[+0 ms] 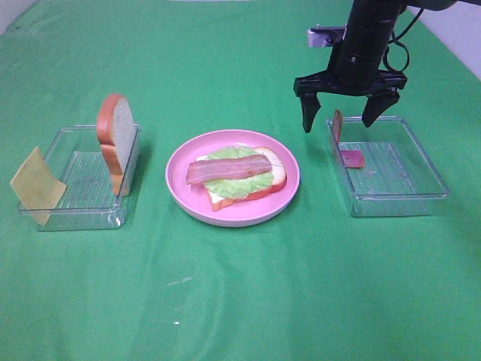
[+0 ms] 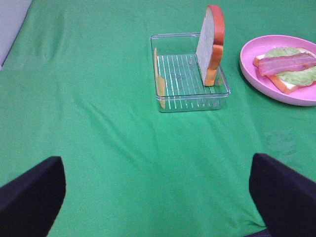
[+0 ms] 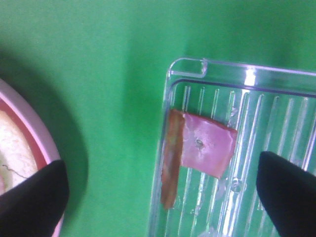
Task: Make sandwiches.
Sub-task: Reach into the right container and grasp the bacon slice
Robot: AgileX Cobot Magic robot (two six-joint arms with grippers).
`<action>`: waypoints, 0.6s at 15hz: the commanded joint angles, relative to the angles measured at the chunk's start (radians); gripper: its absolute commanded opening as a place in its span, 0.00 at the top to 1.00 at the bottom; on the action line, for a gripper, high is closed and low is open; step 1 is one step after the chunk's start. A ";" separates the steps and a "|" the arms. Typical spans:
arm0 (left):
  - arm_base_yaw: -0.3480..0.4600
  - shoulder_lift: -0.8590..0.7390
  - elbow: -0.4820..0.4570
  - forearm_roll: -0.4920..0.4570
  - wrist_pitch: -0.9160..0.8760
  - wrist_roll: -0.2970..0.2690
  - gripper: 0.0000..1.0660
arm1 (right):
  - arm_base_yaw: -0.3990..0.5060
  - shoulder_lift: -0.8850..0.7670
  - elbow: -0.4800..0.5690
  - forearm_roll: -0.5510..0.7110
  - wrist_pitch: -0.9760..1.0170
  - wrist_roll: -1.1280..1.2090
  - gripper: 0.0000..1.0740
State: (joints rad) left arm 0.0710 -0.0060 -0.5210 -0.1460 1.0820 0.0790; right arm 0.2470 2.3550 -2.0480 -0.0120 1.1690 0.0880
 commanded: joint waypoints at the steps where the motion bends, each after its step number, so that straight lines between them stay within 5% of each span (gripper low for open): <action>1: 0.000 -0.013 0.003 -0.005 -0.004 -0.004 0.13 | -0.001 0.004 -0.002 0.004 -0.007 0.003 0.10; 9: 0.000 -0.013 0.003 -0.005 -0.004 -0.004 0.13 | -0.001 0.008 -0.002 0.004 -0.001 0.022 0.55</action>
State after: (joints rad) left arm 0.0710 -0.0060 -0.5210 -0.1460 1.0820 0.0790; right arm 0.2470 2.3550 -2.0480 -0.0110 1.1660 0.0970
